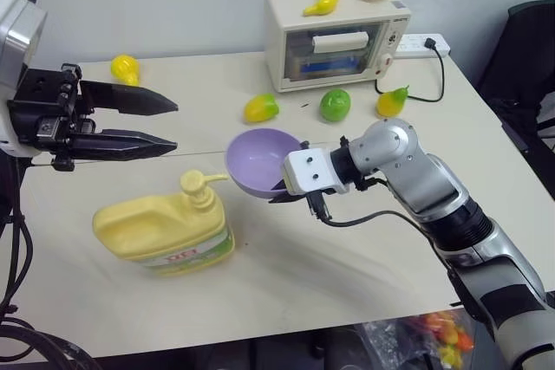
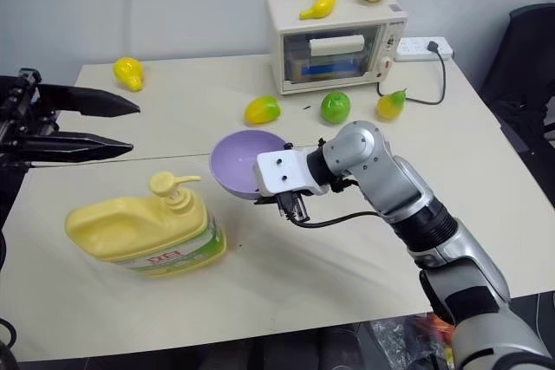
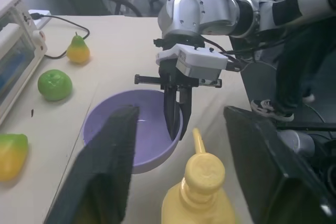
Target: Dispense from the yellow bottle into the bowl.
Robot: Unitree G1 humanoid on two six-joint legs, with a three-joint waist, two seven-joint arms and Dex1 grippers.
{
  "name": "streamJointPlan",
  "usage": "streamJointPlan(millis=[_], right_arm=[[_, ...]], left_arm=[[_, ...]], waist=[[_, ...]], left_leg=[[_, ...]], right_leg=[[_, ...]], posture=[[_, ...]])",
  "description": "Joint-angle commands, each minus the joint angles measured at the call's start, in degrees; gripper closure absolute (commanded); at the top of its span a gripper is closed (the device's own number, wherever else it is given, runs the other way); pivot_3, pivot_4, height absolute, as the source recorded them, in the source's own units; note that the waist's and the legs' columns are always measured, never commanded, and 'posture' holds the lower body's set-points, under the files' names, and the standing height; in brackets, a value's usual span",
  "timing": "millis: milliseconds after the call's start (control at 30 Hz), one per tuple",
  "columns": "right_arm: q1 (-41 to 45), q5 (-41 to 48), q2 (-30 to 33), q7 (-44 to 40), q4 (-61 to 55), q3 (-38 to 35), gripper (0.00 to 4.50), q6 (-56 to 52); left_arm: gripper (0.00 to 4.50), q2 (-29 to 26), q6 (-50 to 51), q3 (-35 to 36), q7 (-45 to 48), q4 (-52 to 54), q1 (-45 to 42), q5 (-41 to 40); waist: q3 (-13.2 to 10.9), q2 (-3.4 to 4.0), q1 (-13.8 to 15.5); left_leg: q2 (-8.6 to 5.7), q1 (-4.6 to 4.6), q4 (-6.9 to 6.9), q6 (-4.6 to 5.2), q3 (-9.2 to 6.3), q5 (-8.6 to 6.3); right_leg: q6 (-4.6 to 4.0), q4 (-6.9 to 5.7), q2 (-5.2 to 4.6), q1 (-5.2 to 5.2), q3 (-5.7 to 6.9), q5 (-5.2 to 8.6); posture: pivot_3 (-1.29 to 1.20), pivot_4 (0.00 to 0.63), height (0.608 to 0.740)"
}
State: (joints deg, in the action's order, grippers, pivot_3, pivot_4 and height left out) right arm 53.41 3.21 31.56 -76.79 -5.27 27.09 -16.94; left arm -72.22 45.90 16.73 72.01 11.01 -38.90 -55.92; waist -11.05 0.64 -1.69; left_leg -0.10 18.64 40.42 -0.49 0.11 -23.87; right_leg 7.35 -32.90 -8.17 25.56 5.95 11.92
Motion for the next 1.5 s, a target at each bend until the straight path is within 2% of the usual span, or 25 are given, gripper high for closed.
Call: streamJointPlan(millis=[33, 167, 200, 333, 567, 967, 1200, 1500], right_arm=[[2.1, 0.1, -0.5, -1.2, -1.5, 0.0, 4.50, 0.6], [3.3, -0.2, -1.1, -2.0, -1.6, 0.4, 4.50, 0.5], [3.9, 0.0, -1.4, -2.3, -1.7, 0.4, 4.50, 0.3], [6.1, 0.6, -3.0, -2.6, -1.3, 0.3, 4.50, -0.9], [10.2, 0.7, -5.6, -3.5, 1.6, 0.3, 4.50, -1.0], [10.2, 2.1, -4.1, -6.9, -1.1, 0.3, 4.50, -2.0], [10.0, 3.0, -2.3, -8.3, -3.4, 0.0, 4.50, -2.7], [9.6, 2.7, -1.7, -8.1, -4.2, 0.5, 4.50, -2.9]], left_arm=[[3.05, -0.9, -0.7, 1.4, 1.9, 1.1, 0.2, 0.7], [4.32, -1.8, -2.9, 1.1, 5.0, 2.0, 3.3, 3.5], [4.48, -2.1, -3.8, 0.8, 5.8, 2.3, 4.5, 4.9], [4.48, -2.2, -7.8, -0.5, 7.9, 2.7, 7.4, 9.6], [4.48, 0.3, -10.5, -4.3, 7.7, 1.1, 4.1, 12.8], [4.48, 3.0, -9.6, -5.6, 8.3, 1.8, 2.0, 12.4], [4.48, 2.1, -12.3, -7.2, 10.3, 1.9, 3.6, 16.4], [4.48, 1.4, -21.2, -11.7, 11.6, 0.0, 6.8, 25.4]], waist=[[0.0, 0.00, 0.0], [0.0, 0.00, -0.4], [0.0, 0.00, -0.4], [0.0, 0.00, -0.4], [0.0, 0.00, -0.3], [0.0, 0.00, -0.2], [0.0, 0.00, -0.1], [0.0, 0.01, -0.2]], left_leg=[[0.01, -0.02, 0.00, 0.00, 0.00, 0.00], [0.02, -0.06, 0.08, -0.01, 0.08, 0.00], [0.02, -0.08, 0.10, 0.00, 0.11, 0.00], [0.03, -0.08, 0.14, -0.01, 0.12, 0.00], [0.03, -0.06, 0.16, 0.00, 0.12, -0.01], [0.03, -0.03, 0.20, 0.01, 0.11, -0.02], [0.03, -0.02, 0.21, 0.01, 0.11, -0.02], [0.03, -0.27, 0.23, 0.00, 0.28, -0.03]], right_leg=[[0.00, -0.02, 0.00, 0.00, 0.00, 0.00], [0.00, -0.12, 0.00, 0.00, -0.06, 0.00], [-0.01, -0.15, 0.00, 0.00, -0.08, 0.00], [-0.01, -0.20, 0.00, 0.01, -0.10, 0.00], [-0.02, -0.22, 0.00, 0.02, -0.09, 0.00], [-0.02, -0.22, 0.00, 0.04, -0.07, 0.00], [-0.02, -0.22, 0.00, 0.04, -0.07, 0.00], [-0.07, -0.53, 0.00, 0.00, -0.25, 0.03]], posture=[[0.00, 0.150, 0.740], [0.00, 0.150, 0.740], [0.00, 0.150, 0.740], [0.00, 0.150, 0.740], [0.00, 0.150, 0.740], [0.00, 0.150, 0.740], [0.00, 0.150, 0.740], [0.00, 0.150, 0.740]])
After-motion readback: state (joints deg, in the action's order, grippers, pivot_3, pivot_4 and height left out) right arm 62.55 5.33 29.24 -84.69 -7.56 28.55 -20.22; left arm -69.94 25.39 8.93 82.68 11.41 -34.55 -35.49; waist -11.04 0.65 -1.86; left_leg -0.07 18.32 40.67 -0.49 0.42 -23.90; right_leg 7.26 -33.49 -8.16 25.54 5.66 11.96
